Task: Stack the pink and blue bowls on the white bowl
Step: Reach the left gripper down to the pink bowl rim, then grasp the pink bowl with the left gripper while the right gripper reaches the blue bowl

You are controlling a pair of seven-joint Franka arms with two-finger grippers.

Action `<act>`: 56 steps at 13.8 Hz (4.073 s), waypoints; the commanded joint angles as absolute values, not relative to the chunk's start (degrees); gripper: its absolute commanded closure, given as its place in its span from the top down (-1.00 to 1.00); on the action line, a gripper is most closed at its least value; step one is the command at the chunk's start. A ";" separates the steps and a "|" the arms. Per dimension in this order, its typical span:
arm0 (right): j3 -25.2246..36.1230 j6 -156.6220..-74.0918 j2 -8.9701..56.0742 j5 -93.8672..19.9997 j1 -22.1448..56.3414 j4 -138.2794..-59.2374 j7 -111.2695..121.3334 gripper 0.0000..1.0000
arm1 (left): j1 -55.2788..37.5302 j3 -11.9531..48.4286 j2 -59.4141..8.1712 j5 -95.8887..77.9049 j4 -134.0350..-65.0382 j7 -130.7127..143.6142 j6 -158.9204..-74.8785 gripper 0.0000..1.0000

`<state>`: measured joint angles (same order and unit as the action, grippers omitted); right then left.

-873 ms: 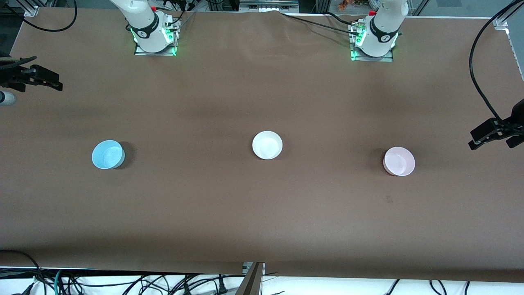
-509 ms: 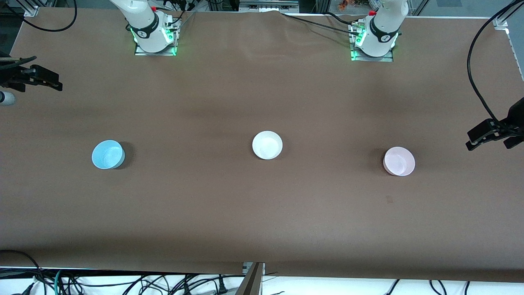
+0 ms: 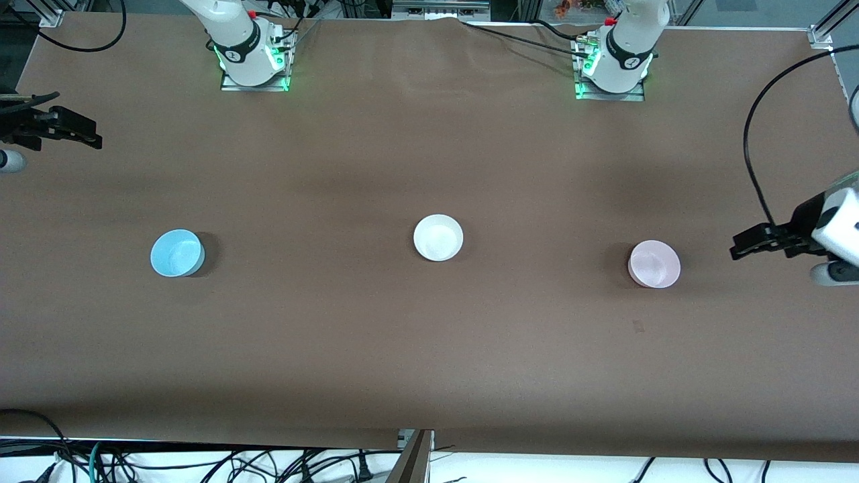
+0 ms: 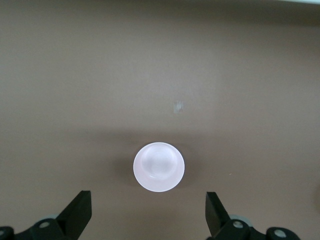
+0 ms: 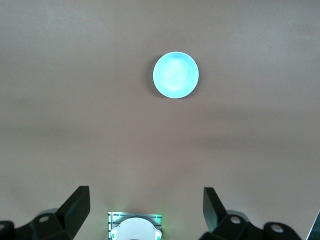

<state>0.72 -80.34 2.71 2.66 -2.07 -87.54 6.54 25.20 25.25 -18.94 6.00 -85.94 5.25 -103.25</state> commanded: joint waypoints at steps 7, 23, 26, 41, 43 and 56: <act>0.70 -79.72 3.52 3.16 -2.29 -85.78 7.03 1.00 | 30.67 25.31 -20.92 6.59 -108.16 4.75 -129.34 0.95; 1.76 -82.53 7.90 3.87 -2.28 -86.04 6.15 1.00 | 32.96 24.87 -22.06 12.57 -124.36 5.01 -146.16 0.69; 1.85 -83.14 10.01 3.34 -3.69 -86.04 5.98 1.00 | 32.96 24.70 -22.85 12.57 -125.24 5.10 -148.09 0.56; 2.46 -101.32 26.79 3.34 -8.00 -86.13 11.34 1.00 | 32.96 23.91 -25.14 15.38 -124.72 5.89 -150.73 -0.03; 2.46 -104.05 28.73 3.16 -8.52 -86.39 11.60 1.00 | 32.96 23.91 -25.14 15.38 -124.72 5.89 -150.73 -0.11; 2.37 -118.82 36.56 -3.68 -10.28 -91.57 15.28 1.00 | 32.87 23.99 -25.14 16.52 -124.28 5.89 -150.73 -1.00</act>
